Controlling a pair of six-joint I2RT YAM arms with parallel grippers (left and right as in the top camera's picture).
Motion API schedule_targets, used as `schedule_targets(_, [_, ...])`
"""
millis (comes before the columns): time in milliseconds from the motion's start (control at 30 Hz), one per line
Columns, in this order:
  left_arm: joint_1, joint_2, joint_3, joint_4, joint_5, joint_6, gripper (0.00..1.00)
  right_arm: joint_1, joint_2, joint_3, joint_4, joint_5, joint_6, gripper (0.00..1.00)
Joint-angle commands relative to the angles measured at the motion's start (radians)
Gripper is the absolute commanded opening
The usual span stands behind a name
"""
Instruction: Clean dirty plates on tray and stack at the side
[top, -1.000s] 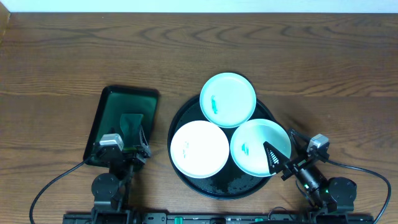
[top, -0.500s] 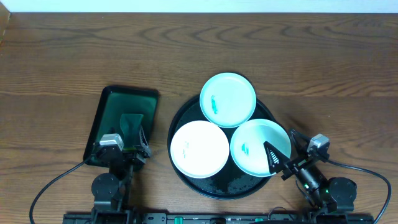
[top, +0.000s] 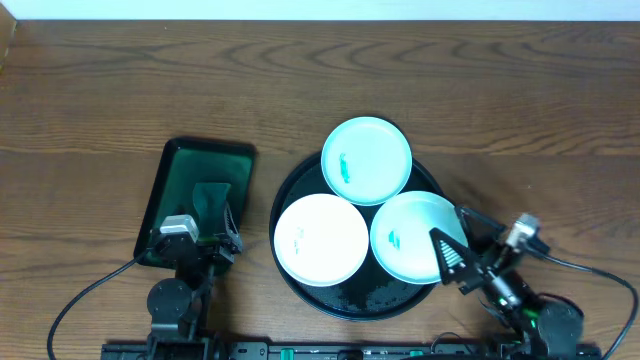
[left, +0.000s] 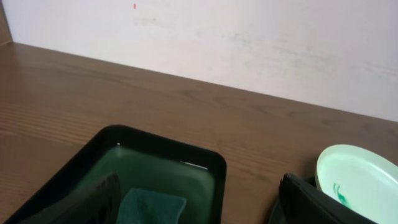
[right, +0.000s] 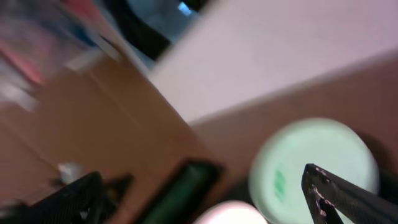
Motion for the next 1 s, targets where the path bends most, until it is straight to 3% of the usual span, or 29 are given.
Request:
schedule_targets(0, [-0.002,-0.001,-0.017,0.021,0.016,-0.005,0.82,-0.005,-0.005,0.001,0.194,0.013,0.14,0.99])
schedule_targets(67, [-0.002,-0.001,-0.017,0.029,0.071,-0.006,0.82,-0.005,-0.004,0.022,0.332,0.102,0.14,0.99])
schedule_targets(167, [-0.002,-0.001,-0.017,0.13,0.173,-0.027,0.82,-0.006,0.003,0.122,0.307,0.232,0.082,0.99])
schedule_targets(333, [-0.002,-0.001,-0.015,0.41,0.422,-0.109,0.82,-0.007,0.114,0.441,-0.033,0.237,-0.209,0.99])
schedule_targets(433, [-0.002,0.001,0.049,0.481,0.428,-0.126,0.82,-0.007,0.259,0.678,-0.305,0.235,-0.38,0.99])
schedule_targets(533, [-0.002,0.033,0.198,0.274,0.341,-0.126,0.82,-0.007,0.449,0.933,-0.608,0.238,-0.513,0.99])
schedule_targets(600, [-0.002,0.101,0.353,0.037,0.231,-0.123,0.82,-0.007,0.584,1.098,-0.8,0.238,-0.6,0.99])
schedule_targets(767, [-0.002,0.437,0.784,-0.452,0.229,0.112,0.82,-0.006,0.911,1.49,-1.214,0.216,-0.739,0.99])
schedule_targets(867, [-0.002,0.608,0.953,-0.637,0.239,0.127,0.82,-0.006,1.02,1.612,-1.329,0.109,-0.714,0.99])
schedule_targets(967, [-0.002,0.734,1.019,-0.701,0.167,0.107,0.82,-0.001,1.085,1.629,-1.326,-0.002,-0.713,0.99])
